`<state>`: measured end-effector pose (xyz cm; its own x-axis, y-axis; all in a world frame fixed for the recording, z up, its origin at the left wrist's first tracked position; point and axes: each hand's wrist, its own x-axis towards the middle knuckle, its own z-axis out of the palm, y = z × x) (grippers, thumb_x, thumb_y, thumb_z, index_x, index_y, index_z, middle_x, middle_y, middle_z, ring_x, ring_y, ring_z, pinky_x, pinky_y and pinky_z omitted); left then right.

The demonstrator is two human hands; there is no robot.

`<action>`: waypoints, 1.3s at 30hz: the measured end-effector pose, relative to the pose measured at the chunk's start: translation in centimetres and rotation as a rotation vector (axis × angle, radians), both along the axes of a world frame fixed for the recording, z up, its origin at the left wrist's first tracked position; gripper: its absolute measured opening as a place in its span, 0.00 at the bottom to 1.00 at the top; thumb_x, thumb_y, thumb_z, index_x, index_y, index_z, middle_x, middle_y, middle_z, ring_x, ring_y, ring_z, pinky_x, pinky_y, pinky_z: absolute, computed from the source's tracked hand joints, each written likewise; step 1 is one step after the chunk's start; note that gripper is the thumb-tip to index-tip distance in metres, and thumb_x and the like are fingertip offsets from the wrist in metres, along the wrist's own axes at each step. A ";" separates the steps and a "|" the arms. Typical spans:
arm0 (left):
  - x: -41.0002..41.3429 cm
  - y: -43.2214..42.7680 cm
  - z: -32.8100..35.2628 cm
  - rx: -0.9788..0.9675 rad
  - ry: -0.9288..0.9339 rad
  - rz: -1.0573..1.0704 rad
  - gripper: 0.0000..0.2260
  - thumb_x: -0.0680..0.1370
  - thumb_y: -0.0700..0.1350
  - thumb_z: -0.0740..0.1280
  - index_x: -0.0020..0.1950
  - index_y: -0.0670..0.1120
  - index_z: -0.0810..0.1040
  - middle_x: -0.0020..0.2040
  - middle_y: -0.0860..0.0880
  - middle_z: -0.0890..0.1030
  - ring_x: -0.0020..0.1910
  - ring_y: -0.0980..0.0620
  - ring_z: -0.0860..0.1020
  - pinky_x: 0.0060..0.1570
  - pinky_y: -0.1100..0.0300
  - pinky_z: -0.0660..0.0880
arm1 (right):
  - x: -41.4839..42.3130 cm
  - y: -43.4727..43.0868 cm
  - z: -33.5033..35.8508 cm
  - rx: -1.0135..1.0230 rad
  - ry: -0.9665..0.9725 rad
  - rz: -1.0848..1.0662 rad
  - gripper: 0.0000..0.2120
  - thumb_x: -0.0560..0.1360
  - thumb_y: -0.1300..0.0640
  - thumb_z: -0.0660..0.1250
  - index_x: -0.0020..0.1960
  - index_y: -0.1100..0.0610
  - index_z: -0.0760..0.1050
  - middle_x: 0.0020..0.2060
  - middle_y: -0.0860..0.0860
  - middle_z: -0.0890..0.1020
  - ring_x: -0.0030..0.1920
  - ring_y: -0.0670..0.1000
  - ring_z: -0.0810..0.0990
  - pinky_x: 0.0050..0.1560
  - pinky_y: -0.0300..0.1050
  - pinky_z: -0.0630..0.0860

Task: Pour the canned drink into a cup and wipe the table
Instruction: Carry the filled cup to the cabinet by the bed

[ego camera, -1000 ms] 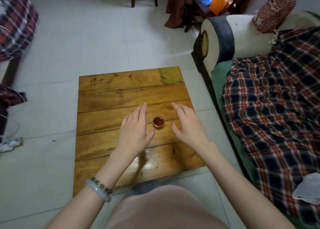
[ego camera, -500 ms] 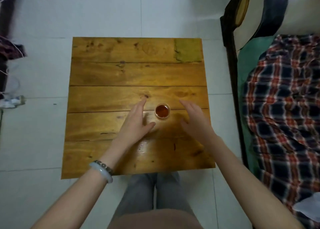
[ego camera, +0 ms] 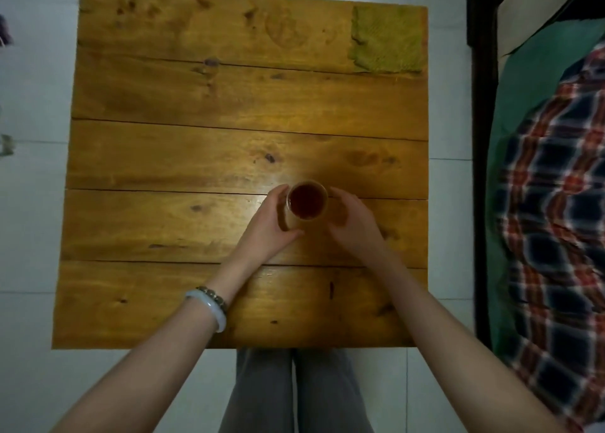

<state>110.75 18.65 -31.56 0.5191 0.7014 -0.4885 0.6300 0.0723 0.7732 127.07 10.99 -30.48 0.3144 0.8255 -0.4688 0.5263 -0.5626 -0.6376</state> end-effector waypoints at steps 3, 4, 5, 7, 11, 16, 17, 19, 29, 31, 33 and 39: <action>0.8 -0.2 -1.2 0.024 -0.045 0.047 0.35 0.65 0.41 0.78 0.68 0.51 0.66 0.60 0.59 0.72 0.61 0.60 0.71 0.61 0.64 0.68 | -0.4 0.1 -0.9 0.083 0.046 -0.042 0.27 0.68 0.67 0.68 0.67 0.61 0.70 0.62 0.57 0.76 0.64 0.56 0.73 0.66 0.46 0.67; 1.0 -0.3 -1.4 0.032 -0.052 0.069 0.33 0.65 0.41 0.78 0.66 0.52 0.68 0.58 0.61 0.73 0.60 0.60 0.72 0.60 0.64 0.69 | -0.5 0.2 -0.9 0.103 0.066 -0.049 0.26 0.68 0.67 0.68 0.66 0.61 0.71 0.61 0.57 0.77 0.63 0.56 0.74 0.65 0.47 0.68; 1.2 -0.3 -1.4 0.029 -0.056 0.096 0.31 0.65 0.42 0.78 0.64 0.54 0.68 0.56 0.62 0.73 0.58 0.61 0.73 0.58 0.65 0.70 | -0.6 0.3 -0.9 0.111 0.081 -0.054 0.25 0.68 0.67 0.68 0.65 0.60 0.72 0.60 0.57 0.77 0.62 0.56 0.75 0.64 0.47 0.69; 1.5 -0.3 -1.2 0.008 -0.061 0.148 0.27 0.66 0.45 0.78 0.60 0.57 0.69 0.54 0.63 0.75 0.55 0.63 0.75 0.52 0.69 0.70 | -0.7 0.4 -0.7 0.107 0.094 -0.059 0.24 0.69 0.67 0.67 0.65 0.59 0.72 0.60 0.56 0.78 0.61 0.55 0.75 0.63 0.45 0.69; 1.5 -0.4 -0.3 0.007 -0.086 0.202 0.24 0.67 0.48 0.78 0.58 0.56 0.72 0.51 0.63 0.77 0.52 0.66 0.76 0.47 0.73 0.70 | -0.9 0.5 0.4 0.086 0.100 -0.021 0.25 0.69 0.69 0.65 0.66 0.59 0.72 0.60 0.56 0.78 0.62 0.55 0.74 0.63 0.44 0.68; 0.2 -0.8 2.6 0.041 -0.110 0.250 0.24 0.66 0.47 0.78 0.57 0.58 0.72 0.51 0.65 0.76 0.50 0.71 0.74 0.48 0.75 0.70 | -1.3 0.8 3.6 0.038 0.093 0.068 0.27 0.70 0.68 0.64 0.68 0.58 0.69 0.63 0.55 0.75 0.65 0.54 0.72 0.66 0.49 0.69; -0.3 -0.9 3.5 0.045 -0.115 0.264 0.24 0.66 0.47 0.78 0.57 0.58 0.72 0.51 0.64 0.77 0.51 0.70 0.74 0.49 0.73 0.71 | -1.6 1.0 4.6 0.037 0.089 0.096 0.27 0.69 0.68 0.64 0.67 0.59 0.70 0.63 0.55 0.75 0.64 0.54 0.72 0.65 0.48 0.69; -1.7 -1.1 5.6 0.051 -0.113 0.288 0.24 0.66 0.45 0.78 0.57 0.56 0.73 0.51 0.63 0.77 0.50 0.70 0.74 0.48 0.72 0.71 | -2.3 1.3 6.8 0.042 0.084 0.149 0.26 0.69 0.69 0.64 0.66 0.58 0.71 0.61 0.55 0.76 0.63 0.53 0.73 0.63 0.43 0.69; -11.8 -3.6 17.4 0.181 -0.127 0.565 0.25 0.65 0.47 0.79 0.57 0.57 0.73 0.52 0.66 0.76 0.53 0.68 0.73 0.50 0.71 0.70 | -10.4 3.7 19.5 0.128 0.089 0.566 0.27 0.72 0.65 0.67 0.69 0.51 0.68 0.64 0.48 0.74 0.61 0.46 0.71 0.61 0.45 0.71; -14.3 -4.2 19.4 0.209 -0.151 0.642 0.24 0.64 0.48 0.79 0.54 0.60 0.74 0.51 0.66 0.78 0.53 0.67 0.75 0.50 0.71 0.71 | -12.8 4.3 21.6 0.138 0.089 0.644 0.28 0.72 0.64 0.66 0.70 0.49 0.67 0.64 0.47 0.74 0.61 0.45 0.71 0.60 0.41 0.71; -17.1 -5.0 21.3 0.243 -0.165 0.719 0.24 0.63 0.46 0.80 0.53 0.61 0.73 0.51 0.66 0.78 0.53 0.66 0.75 0.51 0.68 0.72 | -15.6 4.8 23.4 0.176 0.103 0.735 0.29 0.71 0.64 0.66 0.70 0.49 0.67 0.62 0.45 0.75 0.59 0.45 0.72 0.57 0.40 0.72; -27.1 -8.5 25.0 0.298 -0.225 0.970 0.27 0.61 0.42 0.81 0.55 0.53 0.75 0.54 0.57 0.80 0.55 0.59 0.78 0.57 0.61 0.74 | -25.9 5.4 27.4 0.216 0.090 0.976 0.28 0.70 0.63 0.64 0.69 0.49 0.67 0.61 0.47 0.76 0.59 0.47 0.74 0.59 0.48 0.74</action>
